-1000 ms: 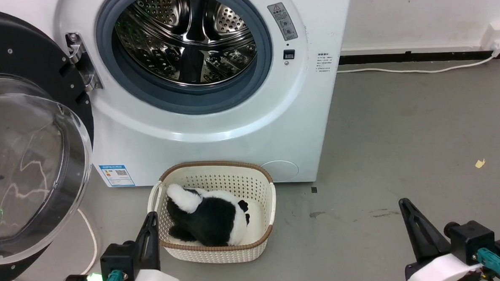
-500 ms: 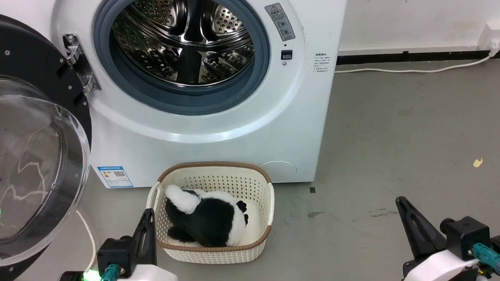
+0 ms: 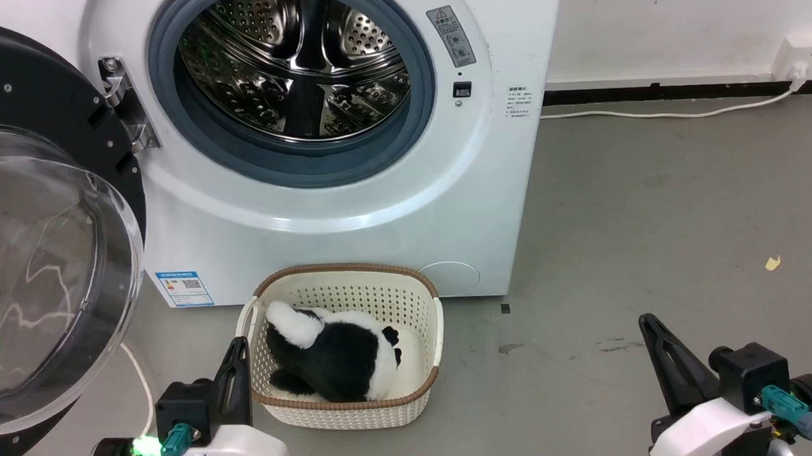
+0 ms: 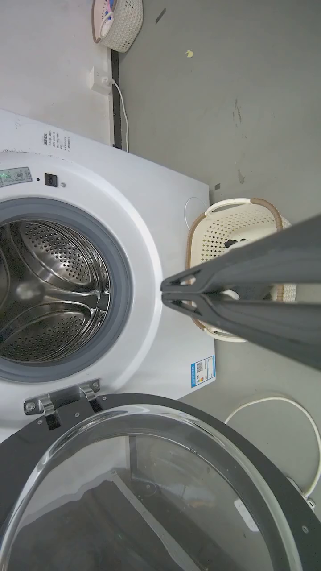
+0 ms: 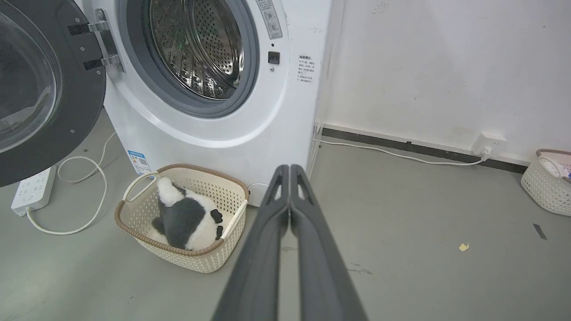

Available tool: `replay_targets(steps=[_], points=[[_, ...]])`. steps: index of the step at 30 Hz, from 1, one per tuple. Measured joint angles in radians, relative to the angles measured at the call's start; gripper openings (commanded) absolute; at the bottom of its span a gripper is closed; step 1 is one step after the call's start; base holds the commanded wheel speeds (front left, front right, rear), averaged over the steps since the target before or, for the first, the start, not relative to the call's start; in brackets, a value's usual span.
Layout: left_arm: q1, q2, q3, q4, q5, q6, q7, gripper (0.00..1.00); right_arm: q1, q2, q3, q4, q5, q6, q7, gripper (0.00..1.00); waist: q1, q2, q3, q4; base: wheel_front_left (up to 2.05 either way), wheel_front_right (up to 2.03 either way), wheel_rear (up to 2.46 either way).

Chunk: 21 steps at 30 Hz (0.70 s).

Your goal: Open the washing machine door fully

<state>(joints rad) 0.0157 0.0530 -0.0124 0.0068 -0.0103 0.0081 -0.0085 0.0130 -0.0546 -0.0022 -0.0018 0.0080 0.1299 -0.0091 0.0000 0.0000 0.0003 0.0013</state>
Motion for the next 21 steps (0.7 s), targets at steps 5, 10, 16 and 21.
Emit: replay_targets(steps=[5,10,16,21], points=[[0.000,-0.002,0.007,-0.002,0.002,-0.004,0.008,0.00,0.000,0.000,0.001,0.000,0.000,0.000,0.008,0.00,0.0000,0.0000,0.000,-0.001,0.00,0.00,0.00],[0.000,-0.003,0.010,-0.003,0.002,-0.004,0.008,0.00,-0.001,0.000,0.002,0.000,0.000,0.000,0.008,0.00,0.0000,0.0000,0.000,-0.001,0.00,0.00,0.00],[0.000,-0.003,0.012,-0.003,0.002,-0.004,0.008,0.00,-0.001,0.000,0.003,0.000,0.000,0.000,0.008,0.00,0.0000,0.0000,0.000,-0.001,0.00,0.00,0.00],[0.000,-0.003,0.013,-0.003,0.002,-0.004,0.008,0.00,-0.001,0.000,0.003,0.000,0.000,0.000,0.008,0.00,0.0000,0.0000,0.000,-0.001,0.00,0.00,0.00]])
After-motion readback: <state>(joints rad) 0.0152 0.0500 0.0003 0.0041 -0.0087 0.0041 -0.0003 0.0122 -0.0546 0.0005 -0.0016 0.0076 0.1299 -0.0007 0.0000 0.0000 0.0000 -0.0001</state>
